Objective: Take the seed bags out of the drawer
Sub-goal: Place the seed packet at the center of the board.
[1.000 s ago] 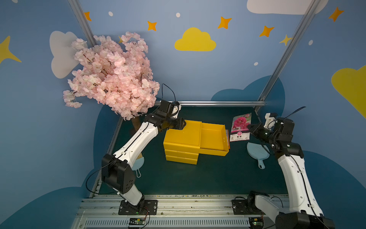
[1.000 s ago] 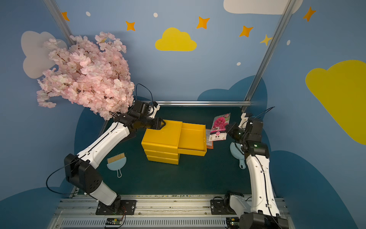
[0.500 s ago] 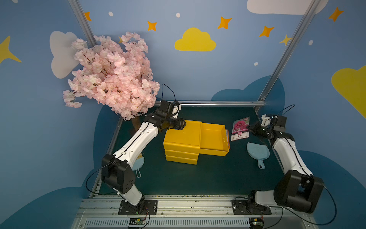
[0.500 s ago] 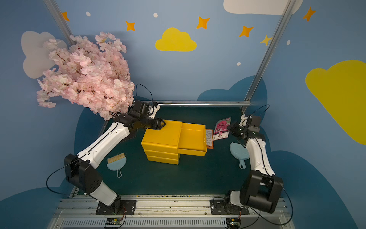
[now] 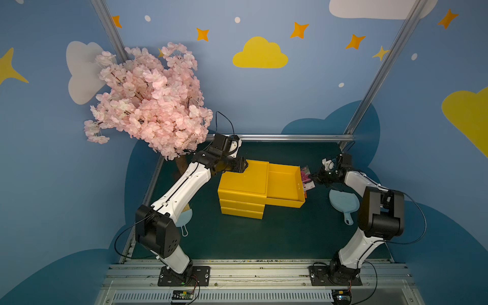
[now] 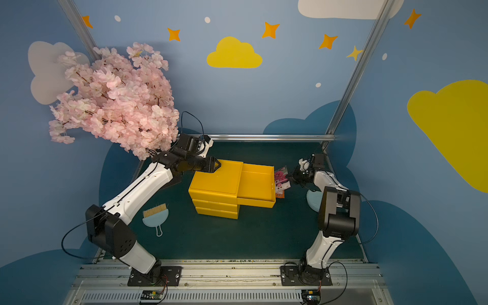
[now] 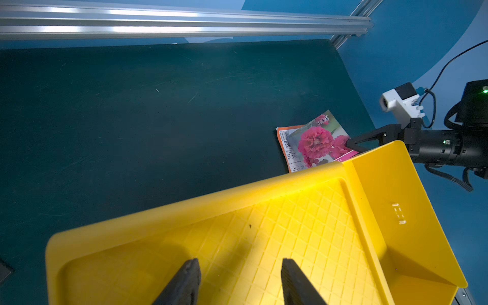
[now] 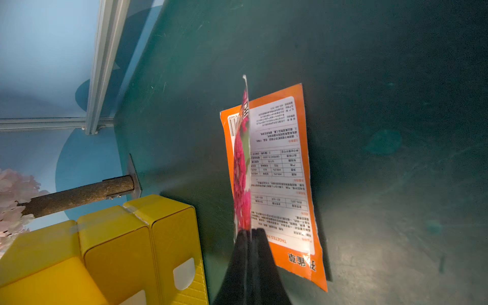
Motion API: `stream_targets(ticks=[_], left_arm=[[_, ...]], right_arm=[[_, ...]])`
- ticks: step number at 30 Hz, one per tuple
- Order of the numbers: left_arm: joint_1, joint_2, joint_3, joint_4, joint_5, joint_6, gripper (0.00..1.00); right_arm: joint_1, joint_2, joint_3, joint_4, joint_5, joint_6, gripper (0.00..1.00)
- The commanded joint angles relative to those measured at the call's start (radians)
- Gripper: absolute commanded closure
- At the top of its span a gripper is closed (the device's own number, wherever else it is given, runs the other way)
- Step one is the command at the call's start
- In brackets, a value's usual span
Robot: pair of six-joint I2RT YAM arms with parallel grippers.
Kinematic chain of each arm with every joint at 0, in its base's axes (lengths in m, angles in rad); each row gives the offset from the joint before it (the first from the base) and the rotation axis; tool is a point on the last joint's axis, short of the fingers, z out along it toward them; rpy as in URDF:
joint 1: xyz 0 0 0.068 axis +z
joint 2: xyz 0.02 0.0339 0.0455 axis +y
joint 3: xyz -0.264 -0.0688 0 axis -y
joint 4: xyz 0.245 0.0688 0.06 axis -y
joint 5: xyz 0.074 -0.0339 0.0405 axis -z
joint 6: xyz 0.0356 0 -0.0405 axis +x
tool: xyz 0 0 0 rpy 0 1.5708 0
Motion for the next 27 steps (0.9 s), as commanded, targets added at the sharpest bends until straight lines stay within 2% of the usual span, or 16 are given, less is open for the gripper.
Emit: stream_targets(ticks=[1, 7, 11, 17, 27], left_arm=[[0.008, 0.082, -0.062, -0.215, -0.03, -0.003, 0.45], [0.007, 0.083, -0.061, -0.215, -0.027, -0.003, 0.45], [0.007, 0.08, -0.06, -0.215, -0.025, -0.003, 0.45], [0.007, 0.074, -0.064, -0.216, -0.03, -0.005, 0.45], [0.006, 0.059, -0.075, -0.216, -0.035, -0.005, 0.45]], right_arm=[[0.001, 0.019, 0.02, -0.003, 0.051, -0.046, 1.0], [0.002, 0.038, 0.006, -0.028, 0.108, -0.08, 0.99], [0.0, 0.039, 0.006, -0.047, 0.149, -0.089, 0.86], [0.001, -0.011, 0.008, -0.105, 0.235, -0.09, 0.6], [0.048, -0.239, -0.09, -0.158, 0.151, -0.099, 0.5]])
